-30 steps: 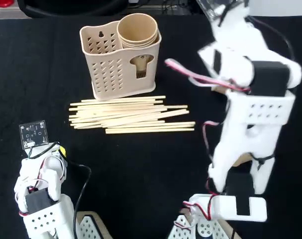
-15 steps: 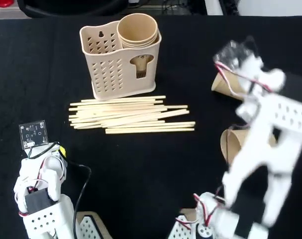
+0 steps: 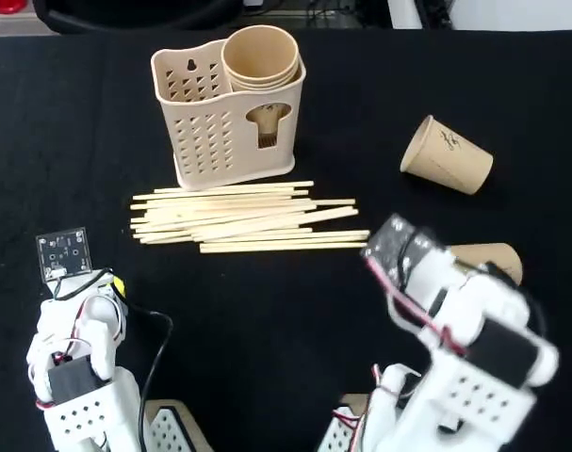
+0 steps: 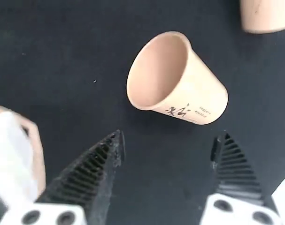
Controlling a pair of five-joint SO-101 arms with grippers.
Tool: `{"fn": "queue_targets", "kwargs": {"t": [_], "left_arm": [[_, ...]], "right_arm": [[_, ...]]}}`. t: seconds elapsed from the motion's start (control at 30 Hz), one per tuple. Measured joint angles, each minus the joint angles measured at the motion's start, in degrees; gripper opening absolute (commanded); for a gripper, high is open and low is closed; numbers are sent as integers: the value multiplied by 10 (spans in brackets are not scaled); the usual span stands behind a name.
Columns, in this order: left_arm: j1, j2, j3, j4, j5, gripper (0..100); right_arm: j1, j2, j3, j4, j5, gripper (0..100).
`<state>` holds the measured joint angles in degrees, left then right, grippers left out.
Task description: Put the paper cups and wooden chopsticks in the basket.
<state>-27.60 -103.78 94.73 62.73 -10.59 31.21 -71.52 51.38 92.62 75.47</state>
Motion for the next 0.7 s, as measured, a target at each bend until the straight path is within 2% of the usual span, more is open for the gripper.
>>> {"fn": "queue_targets", "kwargs": {"t": [0.23, 0.43, 0.53, 0.7], "left_arm": [[0, 0, 0, 0, 0, 185], [0, 0, 0, 0, 0, 185], [0, 0, 0, 0, 0, 185], [0, 0, 0, 0, 0, 185]], "right_arm": [[25, -164, 256, -163, 9, 312], [27, -264, 396, -259, 9, 303], [45, -302, 447, -324, 8, 229], [57, -316, 452, -342, -3, 11]]}}
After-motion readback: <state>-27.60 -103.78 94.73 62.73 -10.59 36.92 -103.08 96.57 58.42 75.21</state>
